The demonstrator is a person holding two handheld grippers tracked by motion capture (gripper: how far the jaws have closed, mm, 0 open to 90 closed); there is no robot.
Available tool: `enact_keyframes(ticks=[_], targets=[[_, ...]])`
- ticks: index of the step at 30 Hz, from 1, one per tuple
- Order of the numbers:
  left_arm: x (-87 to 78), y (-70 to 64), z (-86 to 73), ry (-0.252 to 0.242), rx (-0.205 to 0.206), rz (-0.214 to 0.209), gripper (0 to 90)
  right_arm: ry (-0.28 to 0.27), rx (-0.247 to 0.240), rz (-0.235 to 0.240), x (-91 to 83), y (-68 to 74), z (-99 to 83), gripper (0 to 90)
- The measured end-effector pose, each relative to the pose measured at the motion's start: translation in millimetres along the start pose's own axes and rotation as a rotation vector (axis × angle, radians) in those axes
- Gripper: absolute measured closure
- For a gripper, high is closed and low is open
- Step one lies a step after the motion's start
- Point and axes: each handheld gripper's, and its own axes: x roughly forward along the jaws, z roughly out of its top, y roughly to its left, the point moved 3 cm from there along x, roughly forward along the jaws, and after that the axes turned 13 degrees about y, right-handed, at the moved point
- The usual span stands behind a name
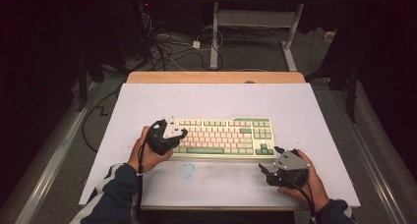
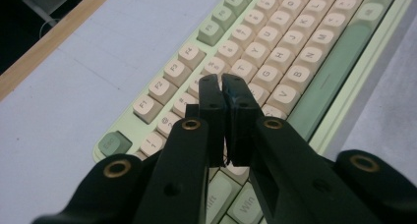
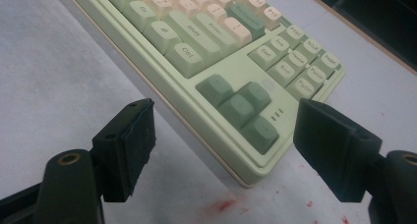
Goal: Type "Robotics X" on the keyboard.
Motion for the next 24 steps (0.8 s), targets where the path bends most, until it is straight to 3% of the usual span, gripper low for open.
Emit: enact_keyframes(ticks=[24], targets=[[-5.6, -29.1, 1.8, -0.011, 0.052, -0.066, 85.6, -0.002, 0.001, -0.004, -1.5, -0.7, -0.4, 24.6]])
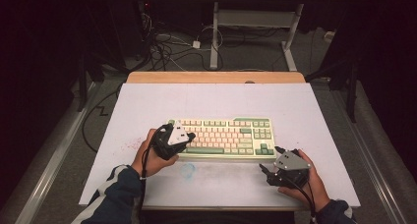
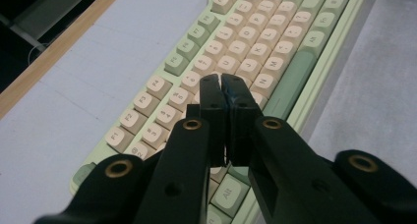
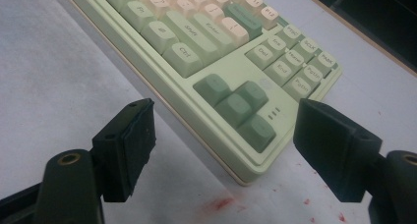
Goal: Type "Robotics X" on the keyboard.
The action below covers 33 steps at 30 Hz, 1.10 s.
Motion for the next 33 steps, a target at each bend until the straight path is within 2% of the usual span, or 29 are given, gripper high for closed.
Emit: enact_keyframes(ticks=[18, 26, 33], targets=[[14.1, -18.2, -15.9, 0.075, 0.044, -0.043, 85.7, 0.011, -0.008, 0.01, 2.6, 1.6, -0.9, 24.6], [21.4, -21.1, -24.9, 0.111, 0.063, -0.04, 85.7, 0.013, -0.002, 0.004, 3.4, 1.0, -1.1, 24.6], [24.9, -17.2, -27.6, 0.114, 0.059, -0.022, 85.7, 0.015, -0.008, 0.009, 3.7, 1.8, -1.3, 24.6]])
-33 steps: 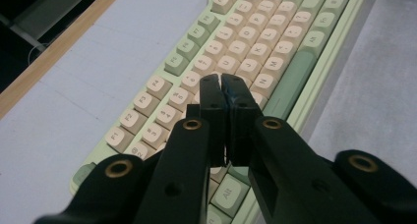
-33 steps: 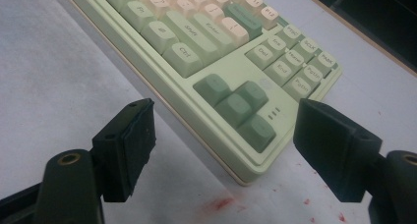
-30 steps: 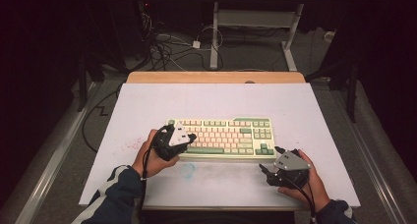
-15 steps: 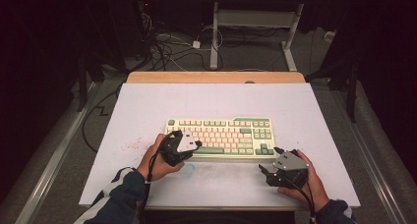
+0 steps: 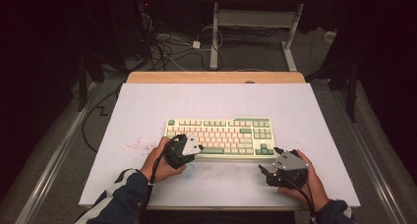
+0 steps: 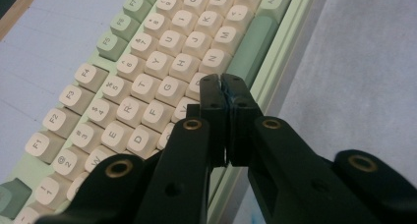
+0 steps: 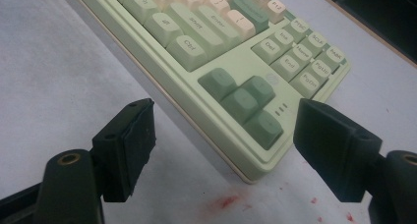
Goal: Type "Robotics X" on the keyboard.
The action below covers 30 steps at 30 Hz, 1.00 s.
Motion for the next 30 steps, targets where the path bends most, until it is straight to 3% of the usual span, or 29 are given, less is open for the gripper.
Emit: enact_keyframes(ticks=[11, 13, 15, 23, 30], targets=[[-5.9, 5.2, 4.5, -0.021, -0.012, 0.01, 86.2, 0.005, 0.0, 0.001, 0.7, 0.5, -0.2, 24.6], [-1.2, 5.3, -0.2, 0.006, -0.007, 0.011, 86.3, 0.006, -0.003, 0.003, 0.9, 0.6, -0.3, 24.6], [9.9, 6.4, -11.7, 0.056, 0.036, 0.049, 86.8, 0.007, -0.007, 0.004, 1.0, 1.1, -0.2, 24.7], [-7.7, 6.1, 3.7, -0.024, 0.007, 0.026, 85.0, -0.006, 0.002, -0.012, -1.3, -1.1, 0.1, 24.8], [-19.0, 14.8, 11.0, -0.077, -0.013, 0.042, 79.0, -0.027, 0.013, -0.022, -4.2, -2.9, 1.2, 24.9]])
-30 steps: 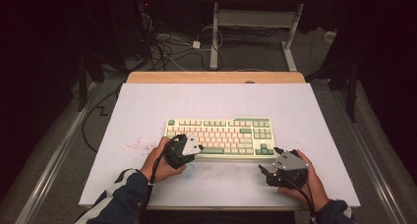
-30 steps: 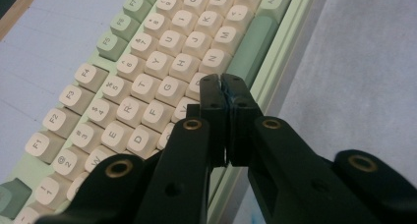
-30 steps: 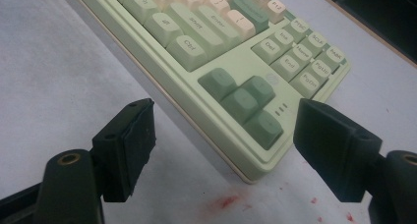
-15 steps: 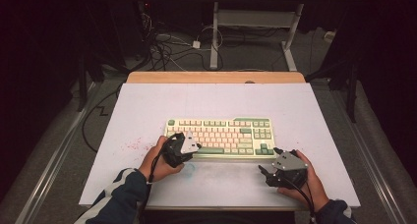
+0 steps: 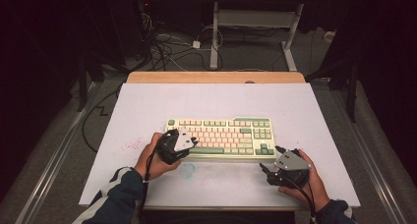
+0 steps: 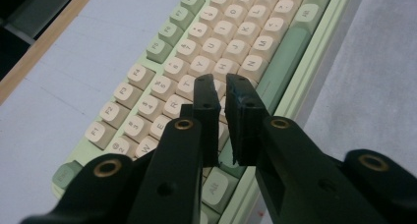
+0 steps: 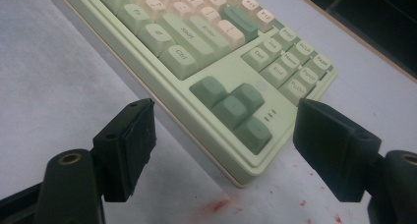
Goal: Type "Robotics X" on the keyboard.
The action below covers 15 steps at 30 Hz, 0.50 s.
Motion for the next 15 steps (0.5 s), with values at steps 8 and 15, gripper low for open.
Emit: enact_keyframes(ticks=[8, 15], targets=[[-5.1, 9.1, -1.0, -0.046, -0.007, 0.063, 41.5, -0.004, 0.014, -0.006, -1.2, -1.7, -0.1, 24.9], [-8.5, 14.3, -4.4, -0.094, -0.023, 0.08, 23.1, -0.006, 0.019, -0.007, -1.3, -3.7, -0.7, 24.8]])
